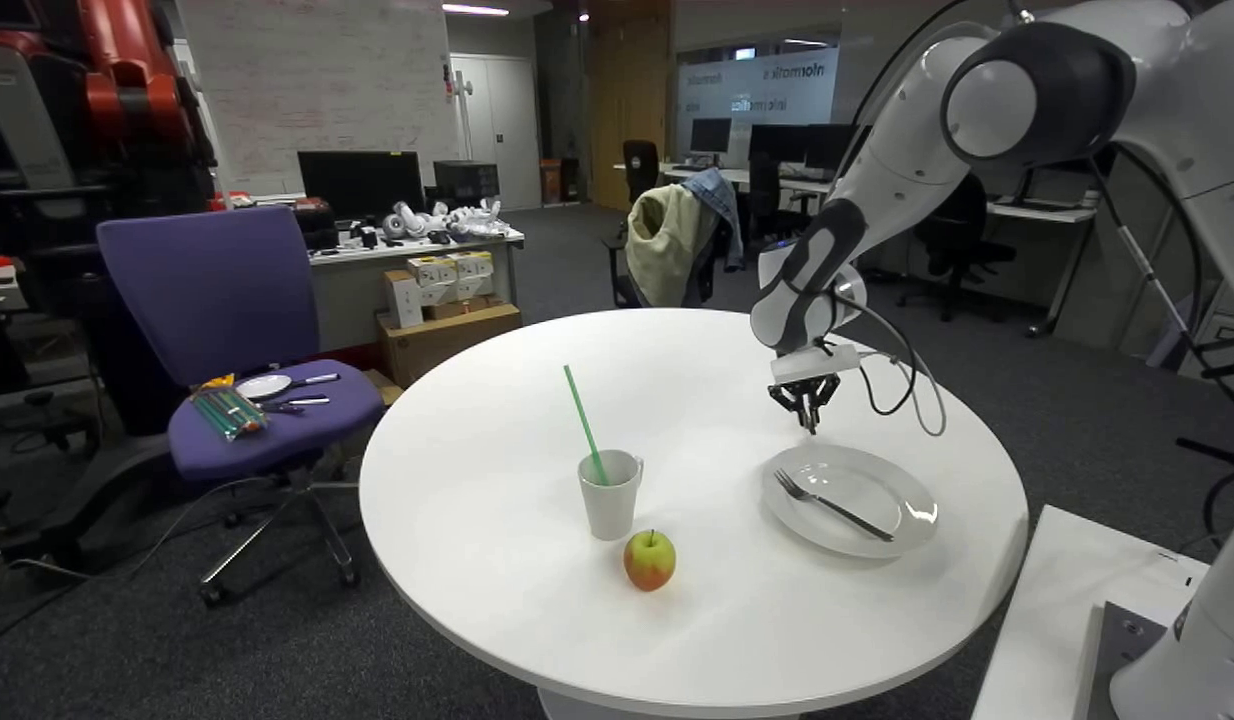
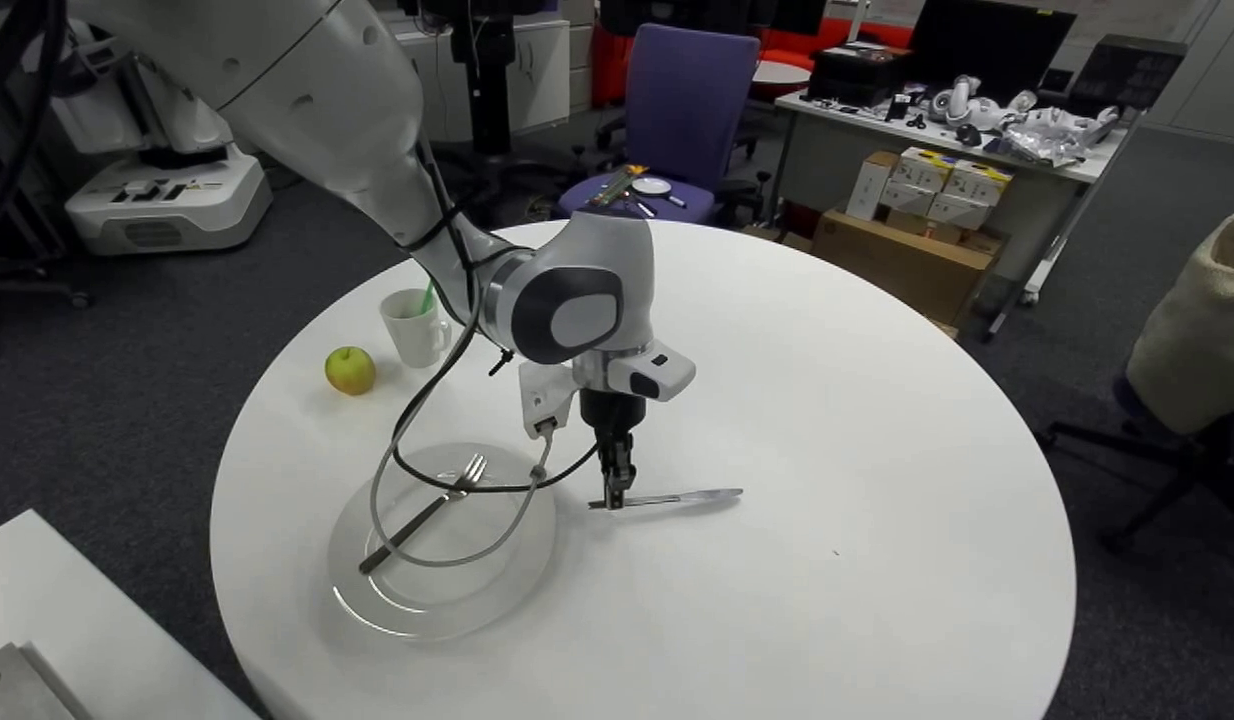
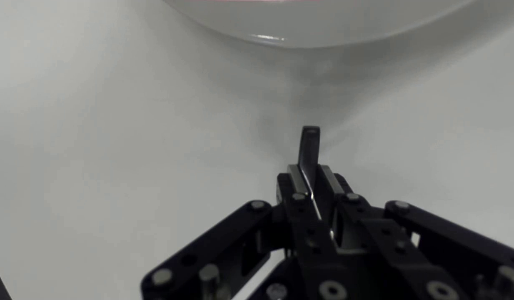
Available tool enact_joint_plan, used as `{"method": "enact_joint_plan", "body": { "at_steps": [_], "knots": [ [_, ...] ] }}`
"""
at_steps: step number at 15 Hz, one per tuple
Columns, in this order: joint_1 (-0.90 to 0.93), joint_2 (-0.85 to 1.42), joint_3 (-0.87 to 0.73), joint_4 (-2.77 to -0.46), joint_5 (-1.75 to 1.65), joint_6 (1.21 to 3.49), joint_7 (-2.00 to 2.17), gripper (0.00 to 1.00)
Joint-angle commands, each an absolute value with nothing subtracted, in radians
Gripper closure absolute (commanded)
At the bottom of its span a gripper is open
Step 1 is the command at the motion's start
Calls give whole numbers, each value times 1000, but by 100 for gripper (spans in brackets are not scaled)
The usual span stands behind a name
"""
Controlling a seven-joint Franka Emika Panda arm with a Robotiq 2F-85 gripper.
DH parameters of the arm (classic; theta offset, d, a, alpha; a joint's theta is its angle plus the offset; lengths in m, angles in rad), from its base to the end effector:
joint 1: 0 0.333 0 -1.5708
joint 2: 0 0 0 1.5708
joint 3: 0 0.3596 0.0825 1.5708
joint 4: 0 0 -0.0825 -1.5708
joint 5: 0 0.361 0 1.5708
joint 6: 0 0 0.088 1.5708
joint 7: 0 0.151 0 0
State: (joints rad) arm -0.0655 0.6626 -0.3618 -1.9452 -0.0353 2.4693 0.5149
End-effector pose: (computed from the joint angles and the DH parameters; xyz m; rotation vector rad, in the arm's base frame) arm 0.5612 -0.2506 0.1594 2.6319 -1.1964 -0.1303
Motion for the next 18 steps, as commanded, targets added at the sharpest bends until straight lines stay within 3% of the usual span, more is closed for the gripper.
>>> {"method": "enact_joint_plan", "body": {
  "at_steps": [1, 13, 14, 18],
  "knots": [
    [-87, 606, -348, -1947, -76, 2383, 389, 97],
    [-90, 601, -353, -1938, -111, 2437, 334, 97],
    [-89, 633, -346, -1925, -99, 2423, 352, 88],
    [-92, 633, -347, -1924, -98, 2431, 352, 88]
  ]
}}
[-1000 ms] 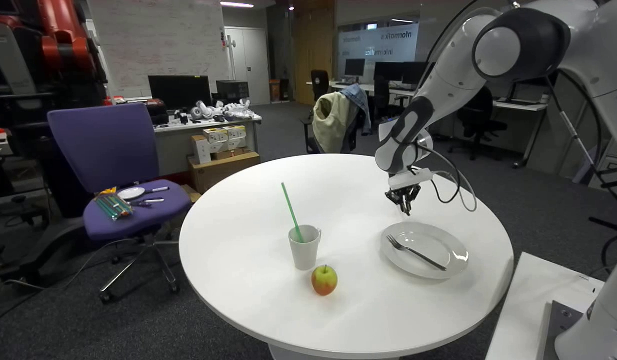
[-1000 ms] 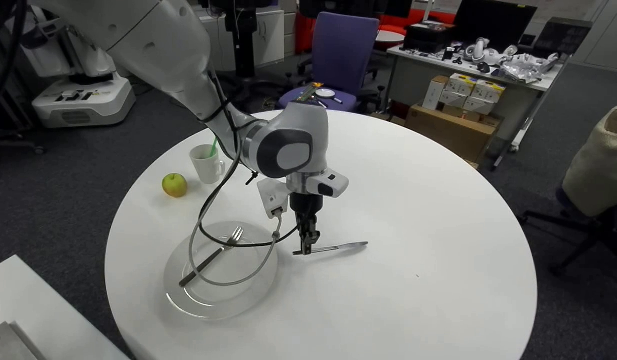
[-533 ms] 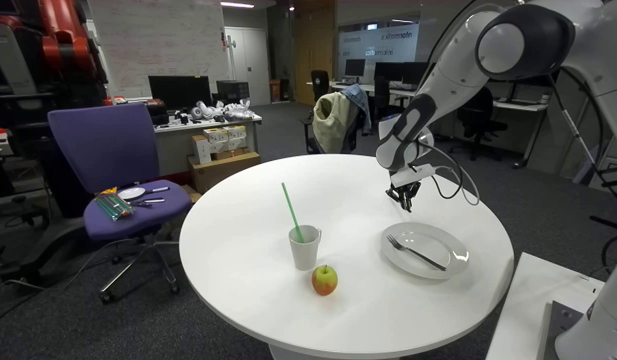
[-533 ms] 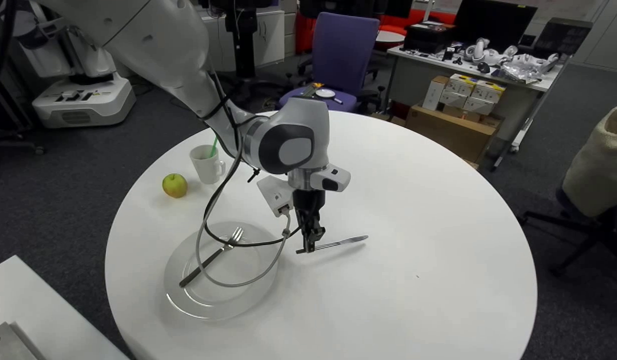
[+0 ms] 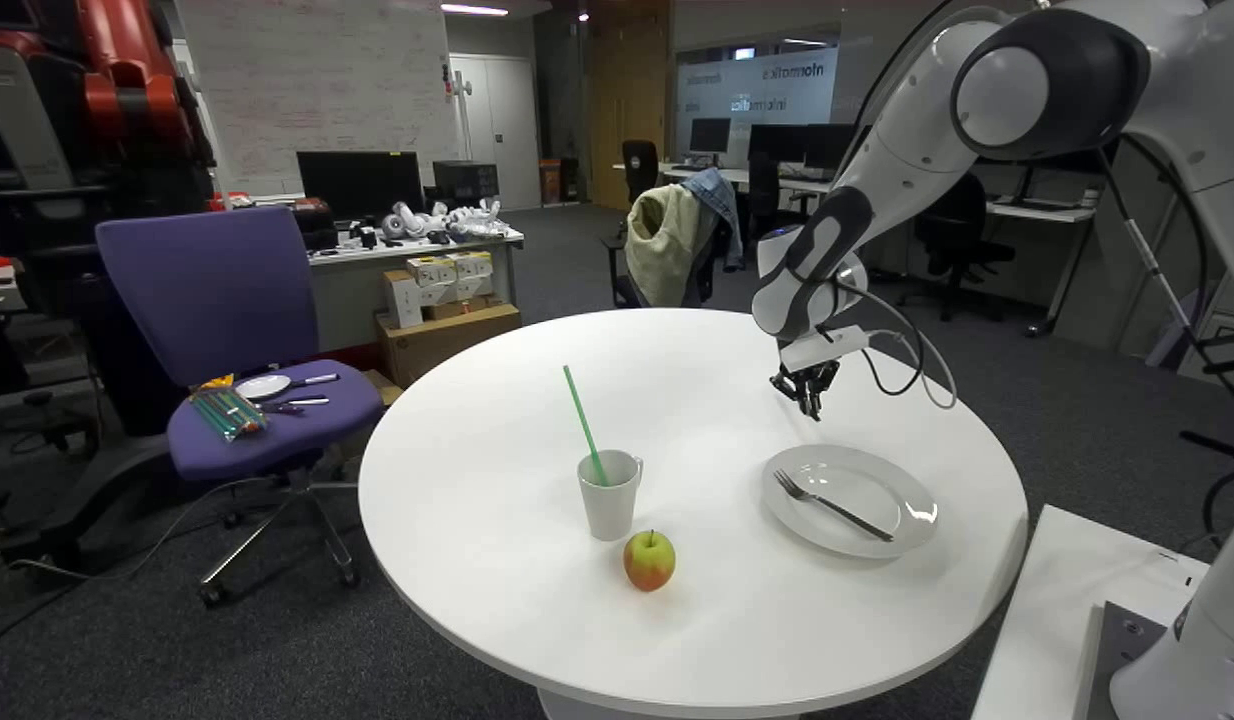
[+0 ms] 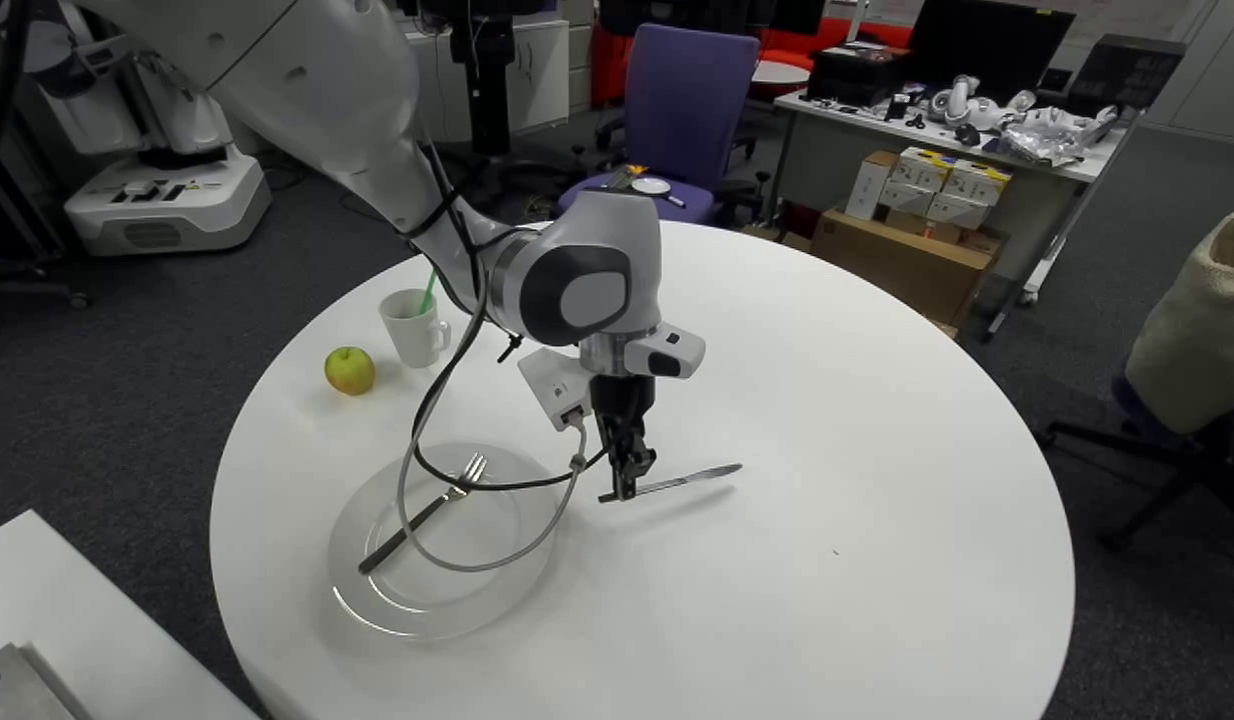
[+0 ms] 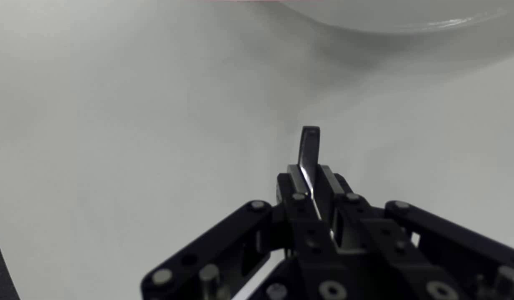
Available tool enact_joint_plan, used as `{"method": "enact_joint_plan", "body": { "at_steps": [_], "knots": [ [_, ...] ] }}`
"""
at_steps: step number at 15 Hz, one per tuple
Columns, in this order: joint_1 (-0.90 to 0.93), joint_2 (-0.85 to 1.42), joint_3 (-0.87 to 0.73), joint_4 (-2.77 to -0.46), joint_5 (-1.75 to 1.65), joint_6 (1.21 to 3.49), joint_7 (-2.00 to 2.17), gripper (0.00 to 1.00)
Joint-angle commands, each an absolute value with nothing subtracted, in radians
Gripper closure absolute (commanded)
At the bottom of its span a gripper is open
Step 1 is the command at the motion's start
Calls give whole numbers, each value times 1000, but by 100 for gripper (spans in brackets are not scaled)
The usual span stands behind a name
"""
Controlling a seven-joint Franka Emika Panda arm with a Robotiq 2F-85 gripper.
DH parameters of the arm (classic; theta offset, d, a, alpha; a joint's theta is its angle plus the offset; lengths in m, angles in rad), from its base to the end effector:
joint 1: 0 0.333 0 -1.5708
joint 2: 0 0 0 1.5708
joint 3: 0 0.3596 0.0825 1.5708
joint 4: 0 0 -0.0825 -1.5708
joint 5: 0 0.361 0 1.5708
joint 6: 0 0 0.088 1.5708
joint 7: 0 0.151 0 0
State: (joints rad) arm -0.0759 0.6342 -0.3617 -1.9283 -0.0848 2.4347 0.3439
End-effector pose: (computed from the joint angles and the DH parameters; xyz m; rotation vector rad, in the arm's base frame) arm 0.5643 -0.2582 0.1794 2.7216 -0.9300 -0.1543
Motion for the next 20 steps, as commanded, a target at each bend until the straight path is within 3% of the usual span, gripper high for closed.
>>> {"method": "enact_joint_plan", "body": {
  "at_steps": [1, 4, 5, 13, 20],
  "knots": [
    [-92, 633, -347, -1923, -98, 2431, 352, 88],
    [-92, 633, -347, -1923, -98, 2431, 352, 88],
    [-92, 633, -347, -1923, -98, 2431, 352, 97],
    [-67, 373, -340, -2073, -160, 2557, 297, 97],
    [-137, 108, -212, -2339, -104, 2563, -73, 97]
  ]
}}
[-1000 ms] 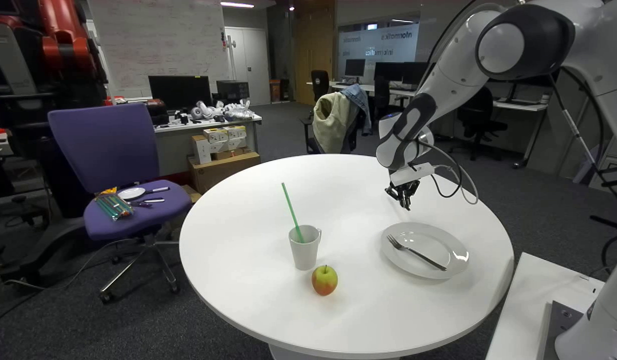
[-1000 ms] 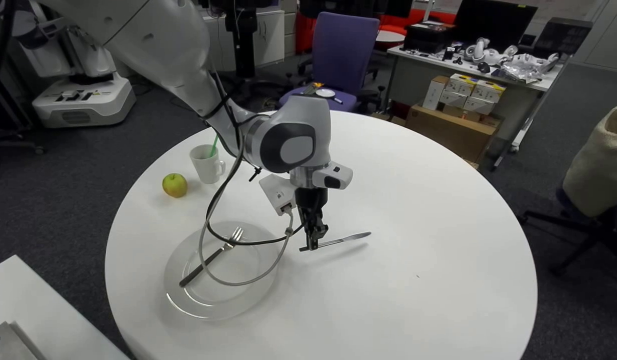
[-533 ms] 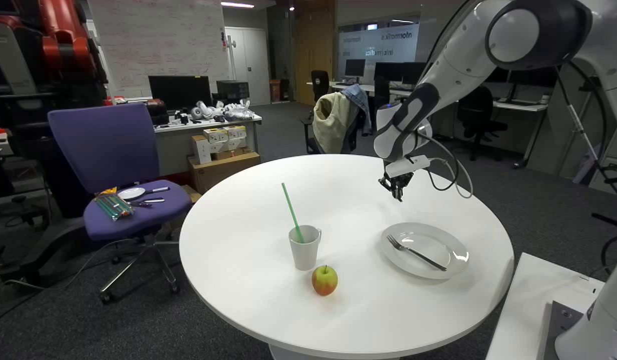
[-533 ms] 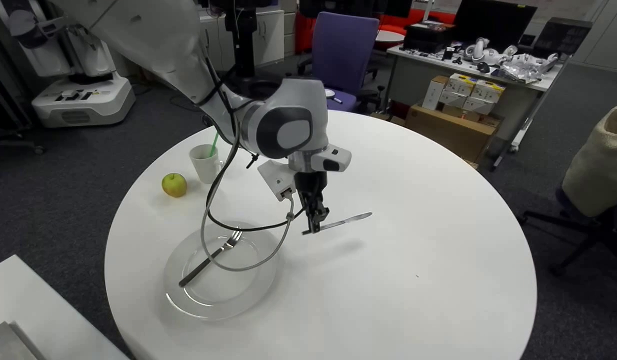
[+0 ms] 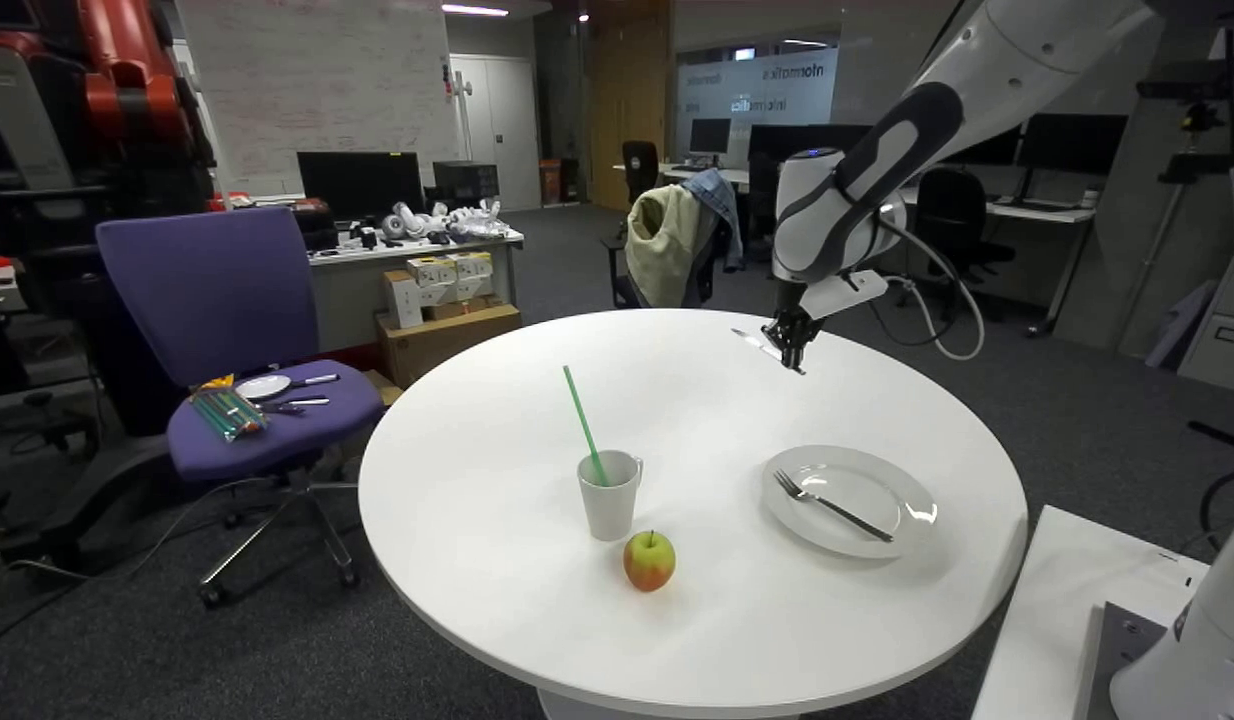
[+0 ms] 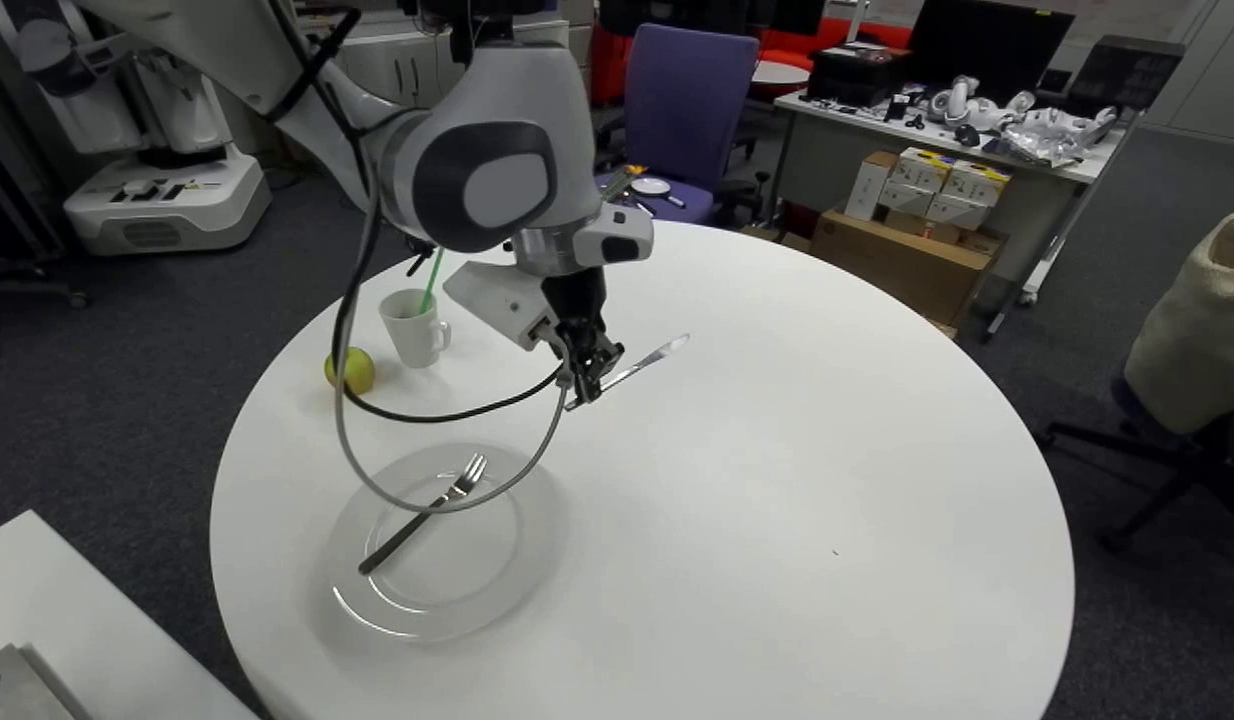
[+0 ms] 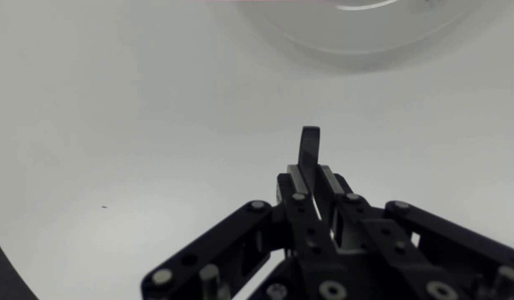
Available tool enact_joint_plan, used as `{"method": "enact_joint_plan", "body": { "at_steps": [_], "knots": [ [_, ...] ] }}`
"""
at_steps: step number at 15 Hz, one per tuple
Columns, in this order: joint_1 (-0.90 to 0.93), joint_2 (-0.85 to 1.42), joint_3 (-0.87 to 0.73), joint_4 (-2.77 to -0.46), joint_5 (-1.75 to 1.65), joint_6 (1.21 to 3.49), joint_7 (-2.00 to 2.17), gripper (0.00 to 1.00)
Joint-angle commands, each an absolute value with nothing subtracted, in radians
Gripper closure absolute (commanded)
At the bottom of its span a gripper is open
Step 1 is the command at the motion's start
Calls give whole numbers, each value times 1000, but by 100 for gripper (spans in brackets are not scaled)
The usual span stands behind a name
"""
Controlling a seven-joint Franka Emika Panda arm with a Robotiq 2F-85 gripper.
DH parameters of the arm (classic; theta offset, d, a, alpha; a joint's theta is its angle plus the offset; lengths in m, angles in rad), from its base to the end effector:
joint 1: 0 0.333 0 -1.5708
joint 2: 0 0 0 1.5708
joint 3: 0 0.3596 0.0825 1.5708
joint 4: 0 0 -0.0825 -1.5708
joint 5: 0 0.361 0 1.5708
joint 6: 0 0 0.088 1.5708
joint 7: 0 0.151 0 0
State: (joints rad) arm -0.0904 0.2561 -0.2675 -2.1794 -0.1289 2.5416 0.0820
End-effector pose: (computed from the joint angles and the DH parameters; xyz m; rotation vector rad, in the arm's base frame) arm 0.5360 -0.1992 0.3032 2.9401 -0.4825 0.1356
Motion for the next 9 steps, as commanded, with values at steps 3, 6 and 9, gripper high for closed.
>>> {"method": "enact_joint_plan", "body": {
  "at_steps": [3, 6, 9],
  "knots": [
    [-161, 11, -182, -2448, -68, 2523, -258, 97],
    [-168, -60, -182, -2530, -25, 2468, -457, 97],
    [-170, -98, -201, -2572, -40, 2392, -567, 97]
  ]
}}
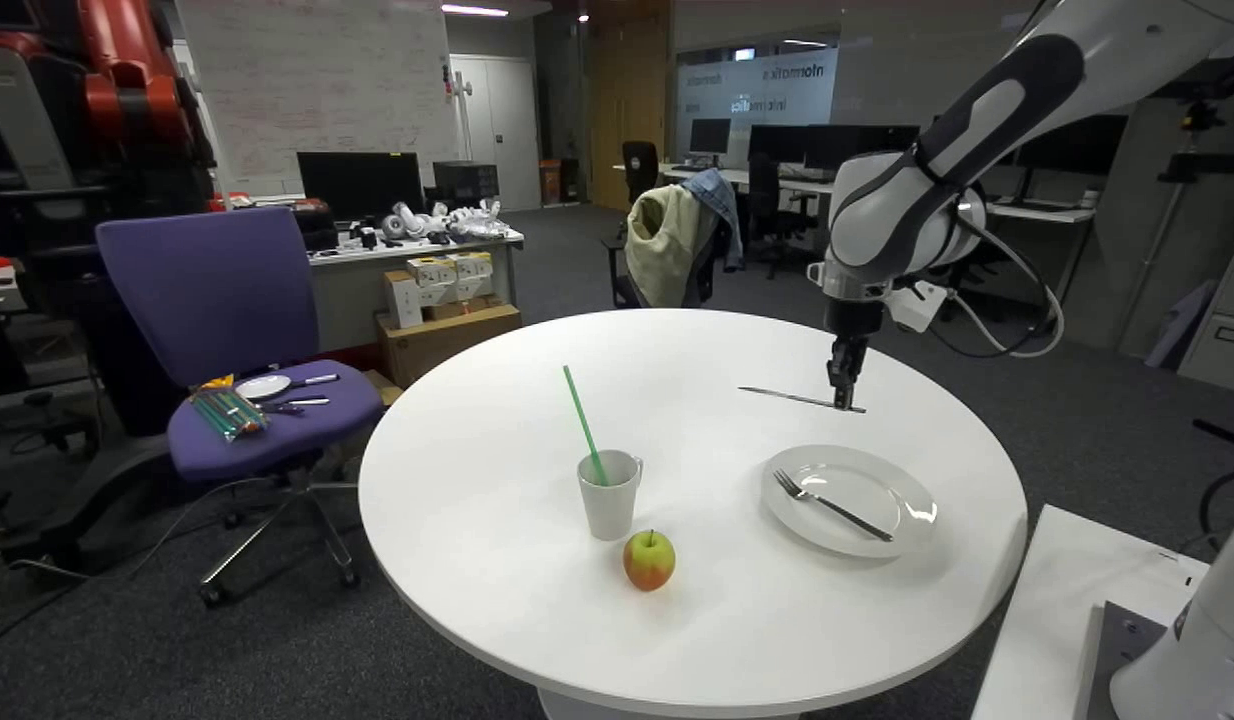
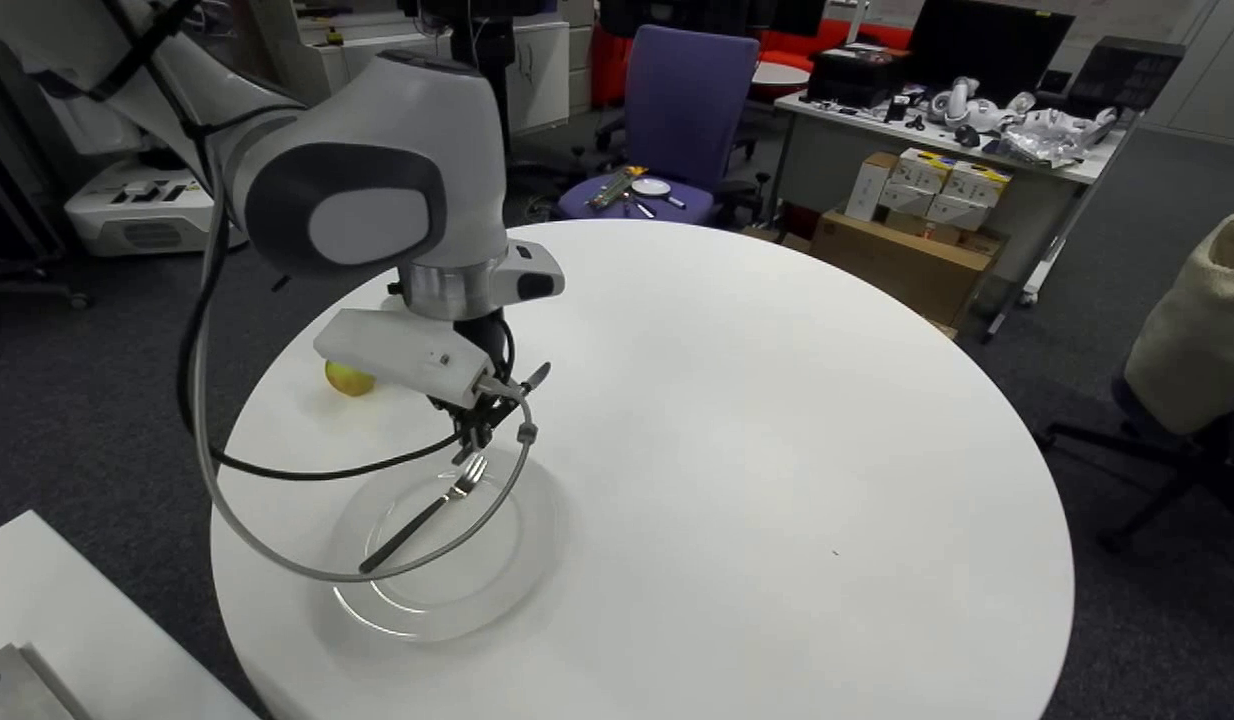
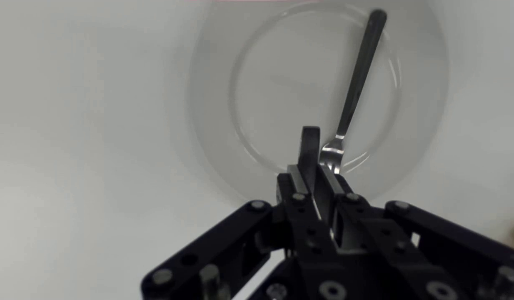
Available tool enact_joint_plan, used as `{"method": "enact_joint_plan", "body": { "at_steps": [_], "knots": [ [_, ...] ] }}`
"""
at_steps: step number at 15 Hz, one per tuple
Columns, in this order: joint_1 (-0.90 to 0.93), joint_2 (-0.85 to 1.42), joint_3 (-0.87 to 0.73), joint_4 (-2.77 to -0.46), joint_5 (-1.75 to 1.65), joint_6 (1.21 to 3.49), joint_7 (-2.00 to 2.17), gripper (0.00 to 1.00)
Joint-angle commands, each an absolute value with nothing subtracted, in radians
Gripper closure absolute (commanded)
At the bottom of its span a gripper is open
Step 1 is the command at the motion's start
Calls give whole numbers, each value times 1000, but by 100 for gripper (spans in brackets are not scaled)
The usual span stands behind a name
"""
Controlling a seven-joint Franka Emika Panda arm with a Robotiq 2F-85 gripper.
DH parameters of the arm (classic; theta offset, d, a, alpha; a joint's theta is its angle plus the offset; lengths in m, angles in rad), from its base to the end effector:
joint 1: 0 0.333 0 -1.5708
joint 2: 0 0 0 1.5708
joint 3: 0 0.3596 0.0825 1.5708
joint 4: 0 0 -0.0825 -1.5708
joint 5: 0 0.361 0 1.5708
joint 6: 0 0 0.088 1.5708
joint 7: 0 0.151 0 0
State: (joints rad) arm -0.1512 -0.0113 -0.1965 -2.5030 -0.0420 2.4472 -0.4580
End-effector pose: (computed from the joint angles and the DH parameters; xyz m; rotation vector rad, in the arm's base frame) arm 0.4168 -0.1523 0.3012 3.1280 0.2244 -0.0792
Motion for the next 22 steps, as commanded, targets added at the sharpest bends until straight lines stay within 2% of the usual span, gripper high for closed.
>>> {"method": "enact_joint_plan", "body": {
  "at_steps": [1, 8, 17, 22],
  "knots": [
    [-174, -107, -206, -2586, -51, 2387, -566, 97],
    [-207, -103, -228, -2694, -51, 2706, -299, 97],
    [-201, -44, -204, -2789, -85, 2831, -99, 97],
    [-189, 39, -191, -2771, -239, 2891, 16, 97]
  ]
}}
